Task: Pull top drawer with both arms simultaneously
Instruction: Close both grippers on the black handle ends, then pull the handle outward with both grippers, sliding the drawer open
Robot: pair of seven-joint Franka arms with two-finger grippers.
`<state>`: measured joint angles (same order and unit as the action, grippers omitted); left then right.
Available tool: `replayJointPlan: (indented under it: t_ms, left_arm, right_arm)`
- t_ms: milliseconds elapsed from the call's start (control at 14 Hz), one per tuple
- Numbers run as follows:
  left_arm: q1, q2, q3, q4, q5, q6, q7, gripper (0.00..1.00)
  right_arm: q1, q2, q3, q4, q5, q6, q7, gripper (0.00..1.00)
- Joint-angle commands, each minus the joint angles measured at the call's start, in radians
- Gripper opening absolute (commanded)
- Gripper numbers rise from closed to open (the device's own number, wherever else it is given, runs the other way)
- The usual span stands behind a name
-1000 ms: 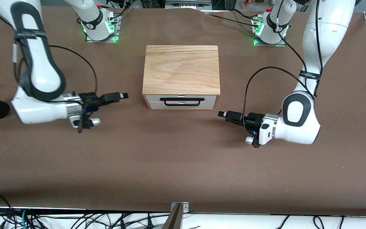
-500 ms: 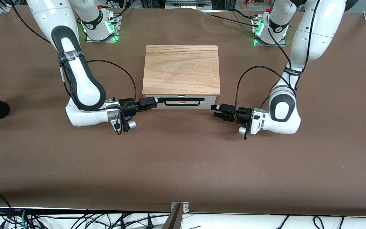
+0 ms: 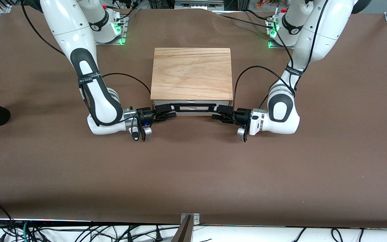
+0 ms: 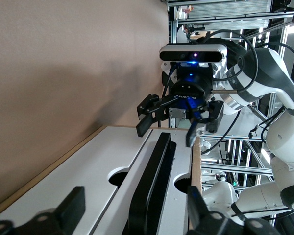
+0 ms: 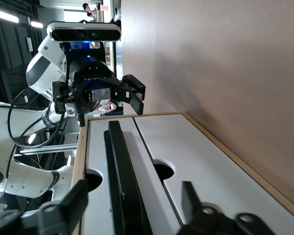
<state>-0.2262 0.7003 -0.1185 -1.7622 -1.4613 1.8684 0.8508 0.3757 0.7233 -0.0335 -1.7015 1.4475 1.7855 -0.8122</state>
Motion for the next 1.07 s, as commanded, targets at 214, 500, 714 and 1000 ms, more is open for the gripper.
replayJointPlan:
  t_ms: [214, 500, 714, 1000]
  left_arm:
    - [0.002, -0.025, -0.007, -0.048, -0.031, 0.015, 0.07, 0.39]
    - [0.001, -0.025, -0.007, -0.062, -0.033, 0.014, 0.105, 0.25]
    - [0.001, -0.027, -0.007, -0.06, -0.033, 0.012, 0.106, 0.13]
    - [0.001, -0.027, -0.009, -0.06, -0.031, 0.012, 0.106, 0.08]
  right_arm:
    - [0.0, -0.004, -0.005, -0.026, 0.024, -0.044, -0.056, 0.39]
    - [-0.011, -0.004, -0.006, -0.035, 0.024, -0.078, -0.071, 0.08]
    - [-0.018, -0.005, -0.006, -0.026, 0.022, -0.081, -0.073, 0.0]
    - [-0.02, -0.005, -0.011, 0.003, 0.02, -0.08, -0.056, 0.0]
